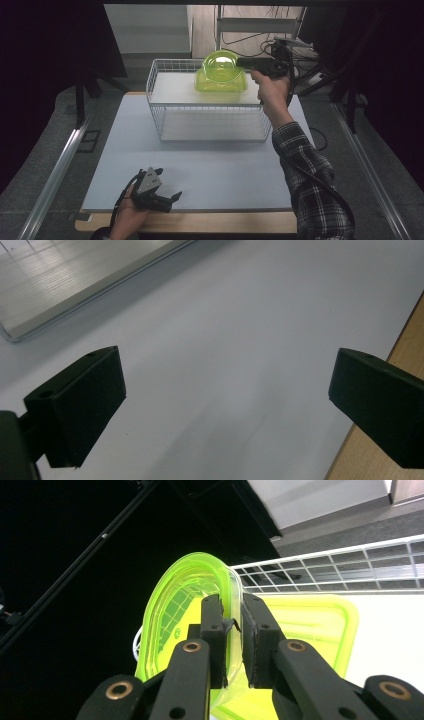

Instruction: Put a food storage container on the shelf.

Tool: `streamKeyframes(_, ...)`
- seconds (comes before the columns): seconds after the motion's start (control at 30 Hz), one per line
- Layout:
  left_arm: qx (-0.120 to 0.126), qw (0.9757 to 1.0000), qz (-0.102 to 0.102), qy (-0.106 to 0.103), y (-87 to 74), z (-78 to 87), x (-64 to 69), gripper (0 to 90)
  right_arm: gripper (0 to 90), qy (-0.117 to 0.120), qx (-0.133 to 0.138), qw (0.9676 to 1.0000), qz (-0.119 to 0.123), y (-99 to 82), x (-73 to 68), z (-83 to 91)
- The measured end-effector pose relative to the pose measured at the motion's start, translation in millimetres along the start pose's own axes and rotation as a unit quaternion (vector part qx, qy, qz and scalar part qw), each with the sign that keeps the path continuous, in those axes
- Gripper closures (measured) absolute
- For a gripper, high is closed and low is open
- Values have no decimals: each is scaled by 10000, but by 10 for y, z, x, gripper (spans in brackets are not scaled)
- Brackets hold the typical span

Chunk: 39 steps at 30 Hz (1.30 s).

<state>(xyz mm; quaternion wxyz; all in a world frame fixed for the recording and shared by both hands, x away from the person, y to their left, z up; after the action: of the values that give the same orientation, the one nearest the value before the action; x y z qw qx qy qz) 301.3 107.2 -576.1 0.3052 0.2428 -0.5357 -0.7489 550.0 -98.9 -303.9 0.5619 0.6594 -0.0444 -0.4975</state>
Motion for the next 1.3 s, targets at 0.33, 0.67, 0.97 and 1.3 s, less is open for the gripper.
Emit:
streamKeyframes(0.33, -13, 10000, -9, 0, -2, 0, 2, 15, 756, -592, -39, 9948, 822, 16, 32, -51)
streamKeyframes(0.67, -10, 10000, -18, 3, -3, 2, 1, 16, 728, -703, -69, 9928, 964, -5, 43, -76)
streamKeyframes(0.97, -14, 10000, -19, 18, -2, 5, -4, 16, 539, -374, -80, 9941, 1018, -14, -26, -11)
streamKeyframes(1.3, -22, 10000, -37, 27, -5, 1, -3, 15, 370, -181, -250, 9908, 1319, -83, -71, 99)
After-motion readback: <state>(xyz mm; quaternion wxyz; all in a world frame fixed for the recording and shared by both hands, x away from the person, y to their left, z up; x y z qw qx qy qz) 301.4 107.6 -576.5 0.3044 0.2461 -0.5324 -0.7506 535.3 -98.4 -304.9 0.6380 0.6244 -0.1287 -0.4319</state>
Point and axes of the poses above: each handheld gripper's, and its own axes: z roughly backward along the jaws, y roughly out of its top, x roughly to its right, the point moved 10 cm from there along -z, roughly forward along the jaws, and after that the axes turned 15 degrees about x, right-handed, at the moved point
